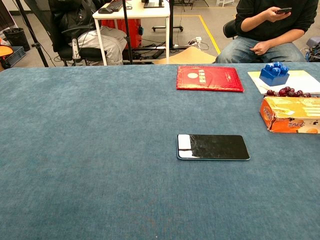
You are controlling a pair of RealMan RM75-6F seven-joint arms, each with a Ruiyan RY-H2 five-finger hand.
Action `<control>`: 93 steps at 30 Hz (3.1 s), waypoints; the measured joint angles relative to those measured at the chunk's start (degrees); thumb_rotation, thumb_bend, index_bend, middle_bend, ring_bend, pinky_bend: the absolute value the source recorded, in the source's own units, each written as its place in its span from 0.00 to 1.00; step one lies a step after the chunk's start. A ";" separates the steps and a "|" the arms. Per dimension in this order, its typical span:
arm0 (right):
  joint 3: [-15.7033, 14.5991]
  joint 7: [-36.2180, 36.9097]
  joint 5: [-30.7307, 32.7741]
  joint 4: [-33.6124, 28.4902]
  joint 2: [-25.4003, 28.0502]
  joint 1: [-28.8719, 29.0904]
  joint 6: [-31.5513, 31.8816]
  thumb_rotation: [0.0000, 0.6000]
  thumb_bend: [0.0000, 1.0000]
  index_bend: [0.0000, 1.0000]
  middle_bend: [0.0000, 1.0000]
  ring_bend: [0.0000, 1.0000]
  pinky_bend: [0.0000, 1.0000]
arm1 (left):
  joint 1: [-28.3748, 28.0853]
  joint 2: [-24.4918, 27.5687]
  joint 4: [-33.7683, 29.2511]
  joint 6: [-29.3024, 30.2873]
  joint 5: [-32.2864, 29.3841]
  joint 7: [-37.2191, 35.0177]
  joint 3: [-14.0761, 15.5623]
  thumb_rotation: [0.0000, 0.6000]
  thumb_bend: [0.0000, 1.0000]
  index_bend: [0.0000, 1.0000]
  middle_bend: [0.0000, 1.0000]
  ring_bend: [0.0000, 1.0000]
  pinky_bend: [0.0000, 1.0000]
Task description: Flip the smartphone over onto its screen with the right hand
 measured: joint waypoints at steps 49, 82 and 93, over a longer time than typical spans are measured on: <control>3.31 -12.05 13.67 17.22 -27.29 33.38 -38.12 1.00 0.19 0.12 0.15 0.07 0.08 | -2.53 -2.70 1.55 -6.02 -8.92 5.09 -2.86 1.00 0.00 0.00 0.00 0.00 0.00; -1.70 -5.56 5.72 19.16 -28.20 33.43 -30.26 1.00 0.74 0.36 0.42 0.36 0.34 | -2.66 -1.90 0.97 -6.54 -9.08 4.28 -2.64 1.00 0.00 0.00 0.00 0.00 0.00; -0.47 5.33 8.35 10.97 -24.58 32.77 -30.61 1.00 0.75 0.38 0.43 0.38 0.36 | -2.73 -1.76 0.34 -6.60 -8.91 4.81 -2.44 1.00 0.00 0.00 0.00 0.00 0.00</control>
